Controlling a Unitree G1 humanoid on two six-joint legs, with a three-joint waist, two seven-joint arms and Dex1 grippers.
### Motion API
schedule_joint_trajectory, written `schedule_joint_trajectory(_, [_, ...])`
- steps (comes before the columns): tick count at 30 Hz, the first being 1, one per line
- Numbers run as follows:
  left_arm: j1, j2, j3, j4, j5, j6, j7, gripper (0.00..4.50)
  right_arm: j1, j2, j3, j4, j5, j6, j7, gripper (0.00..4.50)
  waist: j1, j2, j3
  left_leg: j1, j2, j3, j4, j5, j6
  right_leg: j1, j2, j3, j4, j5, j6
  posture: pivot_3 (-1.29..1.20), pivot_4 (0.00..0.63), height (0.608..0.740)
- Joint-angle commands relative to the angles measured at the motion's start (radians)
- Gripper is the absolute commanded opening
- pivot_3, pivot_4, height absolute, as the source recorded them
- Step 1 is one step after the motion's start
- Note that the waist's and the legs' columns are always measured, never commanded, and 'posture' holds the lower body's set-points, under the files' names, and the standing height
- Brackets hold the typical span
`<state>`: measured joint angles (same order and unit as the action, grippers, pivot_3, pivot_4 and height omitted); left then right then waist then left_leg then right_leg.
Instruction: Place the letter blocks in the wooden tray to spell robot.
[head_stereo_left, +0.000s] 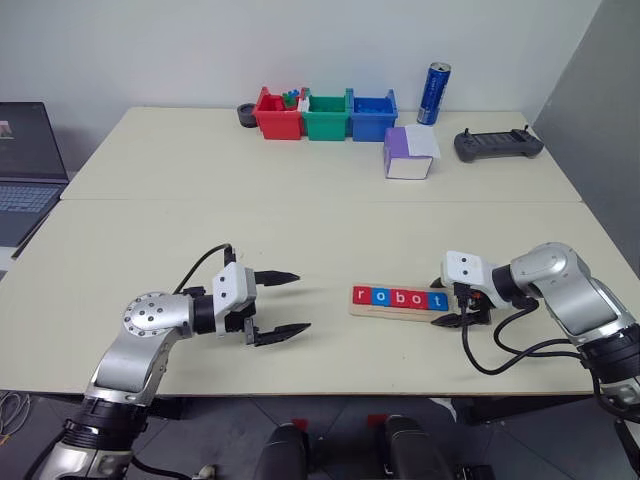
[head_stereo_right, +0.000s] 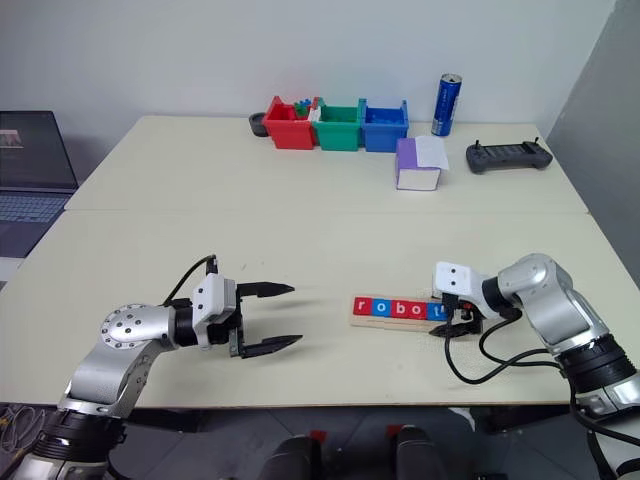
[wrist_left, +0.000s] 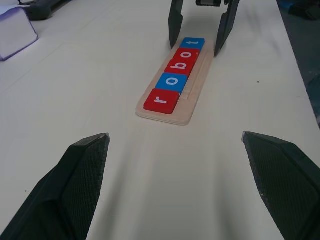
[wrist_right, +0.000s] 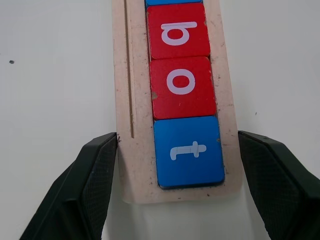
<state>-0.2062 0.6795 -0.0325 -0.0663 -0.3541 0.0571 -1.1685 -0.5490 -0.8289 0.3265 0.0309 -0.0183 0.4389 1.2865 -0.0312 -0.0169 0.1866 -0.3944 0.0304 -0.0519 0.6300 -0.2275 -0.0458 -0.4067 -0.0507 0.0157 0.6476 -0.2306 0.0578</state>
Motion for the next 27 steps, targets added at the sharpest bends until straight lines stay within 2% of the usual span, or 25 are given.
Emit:
schedule_joint_trajectory(1, [-0.012,-0.004,0.007,-0.005,-0.004,-0.015,-0.001,4.5,-0.003,-0.005,-0.014,-0.055,0.02,0.034,0.007,3.4,-0.001,0.0,0.0,0.0,0.0,0.0,0.0,0.0,0.0,0.0,0.0,0.0,0.0,0.0,0.0,0.0,0.15,0.74])
schedule_joint_trajectory(4, [-0.007,-0.003,0.009,-0.008,-0.004,-0.015,0.0,4.5,-0.006,0.009,-0.011,-0.054,0.015,0.047,-0.009,3.4,-0.001,0.0,0.0,0.0,0.0,0.0,0.0,0.0,0.0,0.0,0.0,0.0,0.0,0.0,0.0,0.0,0.15,0.74])
schedule_joint_trajectory(10, [0.001,-0.001,0.013,-0.013,-0.005,-0.014,0.003,4.5,-0.008,0.027,-0.02,-0.019,0.014,-0.074,-0.017,3.4,0.0,0.0,0.0,0.0,0.0,0.0,0.0,0.0,0.0,0.0,0.0,0.0,0.0,0.0,0.0,0.0,0.15,0.74])
schedule_joint_trajectory(21, [0.004,0.0,0.013,-0.015,-0.006,-0.014,0.002,4.5,-0.018,0.033,-0.013,0.008,0.016,-0.072,-0.002,3.4,0.0,0.0,0.0,0.0,0.0,0.0,0.0,0.0,0.0,0.0,0.0,0.0,0.0,0.0,0.0,0.0,0.15,0.74])
schedule_joint_trajectory(24, [0.001,0.0,0.013,-0.014,-0.005,-0.013,0.002,4.5,-0.018,0.035,-0.017,-0.002,0.035,-0.059,0.021,4.41,0.0,0.0,0.0,0.0,0.0,0.0,0.0,0.0,0.0,0.0,0.0,0.0,0.0,0.0,0.0,0.0,0.15,0.74])
schedule_joint_trajectory(27, [0.001,-0.001,0.013,-0.014,-0.006,-0.014,0.002,4.5,-0.014,0.027,-0.019,-0.019,0.041,-0.061,0.036,4.46,0.0,0.0,0.0,0.0,0.0,0.0,0.0,0.0,0.0,0.0,0.0,0.0,0.0,0.0,0.0,0.0,0.15,0.74])
